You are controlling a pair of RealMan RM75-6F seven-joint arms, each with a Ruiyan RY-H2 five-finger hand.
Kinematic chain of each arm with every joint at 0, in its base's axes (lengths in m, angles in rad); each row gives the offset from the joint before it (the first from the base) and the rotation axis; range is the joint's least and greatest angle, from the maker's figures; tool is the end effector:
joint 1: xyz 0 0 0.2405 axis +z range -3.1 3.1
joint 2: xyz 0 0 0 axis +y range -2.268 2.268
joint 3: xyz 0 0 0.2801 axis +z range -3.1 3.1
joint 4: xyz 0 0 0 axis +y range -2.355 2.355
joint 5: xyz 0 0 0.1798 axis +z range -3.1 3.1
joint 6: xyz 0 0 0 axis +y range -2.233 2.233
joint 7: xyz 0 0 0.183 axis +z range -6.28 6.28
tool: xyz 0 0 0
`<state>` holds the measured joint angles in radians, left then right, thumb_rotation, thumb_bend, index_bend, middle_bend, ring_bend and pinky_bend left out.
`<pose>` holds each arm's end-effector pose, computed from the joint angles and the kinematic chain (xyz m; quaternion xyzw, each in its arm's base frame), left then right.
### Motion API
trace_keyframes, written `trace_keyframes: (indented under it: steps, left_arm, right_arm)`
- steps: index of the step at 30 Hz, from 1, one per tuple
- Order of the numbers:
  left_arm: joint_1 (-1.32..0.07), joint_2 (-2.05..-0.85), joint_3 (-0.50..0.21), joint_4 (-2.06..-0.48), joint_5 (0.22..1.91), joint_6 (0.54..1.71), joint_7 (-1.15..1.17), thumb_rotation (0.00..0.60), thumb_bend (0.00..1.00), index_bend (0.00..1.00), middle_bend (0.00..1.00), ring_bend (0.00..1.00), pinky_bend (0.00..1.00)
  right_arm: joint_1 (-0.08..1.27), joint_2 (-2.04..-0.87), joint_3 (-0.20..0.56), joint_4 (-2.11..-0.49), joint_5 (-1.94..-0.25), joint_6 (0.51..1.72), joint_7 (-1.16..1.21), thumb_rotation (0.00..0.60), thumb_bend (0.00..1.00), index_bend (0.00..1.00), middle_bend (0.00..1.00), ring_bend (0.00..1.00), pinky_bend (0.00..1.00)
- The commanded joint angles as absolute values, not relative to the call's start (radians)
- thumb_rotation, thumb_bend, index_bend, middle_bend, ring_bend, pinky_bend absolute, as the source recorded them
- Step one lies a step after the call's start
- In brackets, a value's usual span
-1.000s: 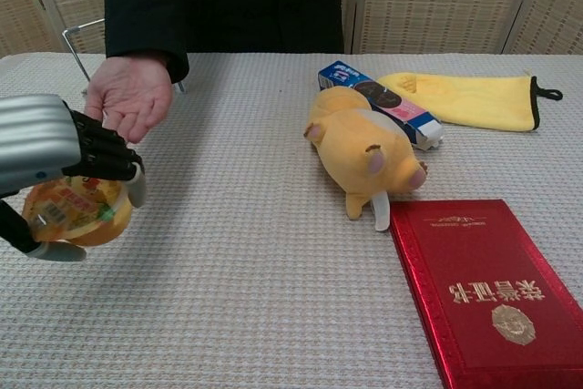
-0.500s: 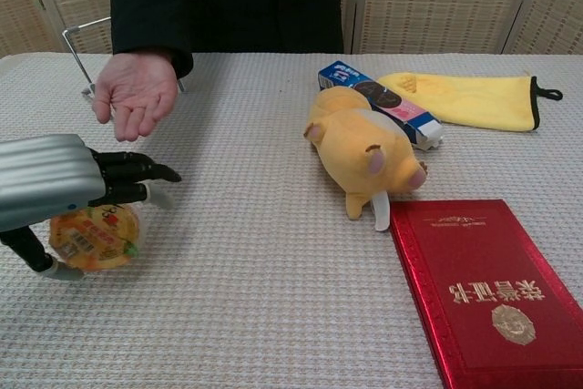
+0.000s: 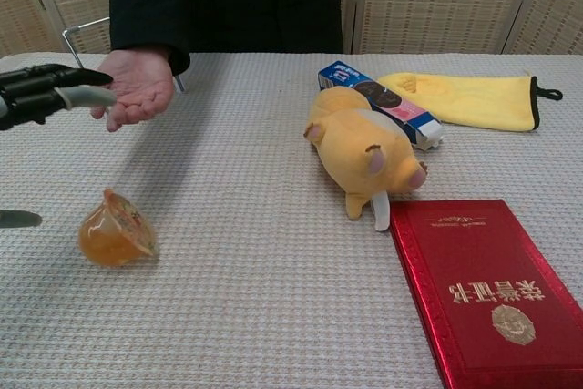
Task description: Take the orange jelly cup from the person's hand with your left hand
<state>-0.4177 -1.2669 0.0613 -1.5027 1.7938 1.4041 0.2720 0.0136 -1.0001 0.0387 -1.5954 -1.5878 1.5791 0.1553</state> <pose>-0.2170 0.2743 0.1041 -0.7882 -0.1536 -0.4025 0.4395 -0.3191 -0.1941 0.2439 0.5887 -0.3715 0.4149 0.5859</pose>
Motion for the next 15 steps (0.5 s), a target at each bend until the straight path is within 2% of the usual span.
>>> trace_keyframes:
  steps: [1, 7, 15]
  left_arm:
    - [-0.316, -1.205, 0.039, -1.551, 1.630, 1.447, 0.216, 0.600, 0.07, 0.00, 0.00, 0.00, 0.37]
    - [-0.237, -1.117, 0.027, -1.630, 1.438, 1.425, 0.144, 0.600, 0.07, 0.00, 0.00, 0.00, 0.36]
    - [-0.148, -1.126, 0.027, -1.625, 1.383, 1.485, 0.118, 0.600, 0.07, 0.07, 0.00, 0.00, 0.35]
  right_arm:
    - [0.017, -1.000, 0.040, -1.597, -1.590, 1.578, 0.154, 0.600, 0.20, 0.10, 0.22, 0.07, 0.13]
    - [0.031, -1.007, 0.040, -1.597, -1.593, 1.555, 0.150, 0.600, 0.20, 0.10, 0.22, 0.07, 0.13]
    - [0.052, -1.013, 0.042, -1.603, -1.597, 1.528, 0.142, 0.600, 0.20, 0.10, 0.22, 0.07, 0.13]
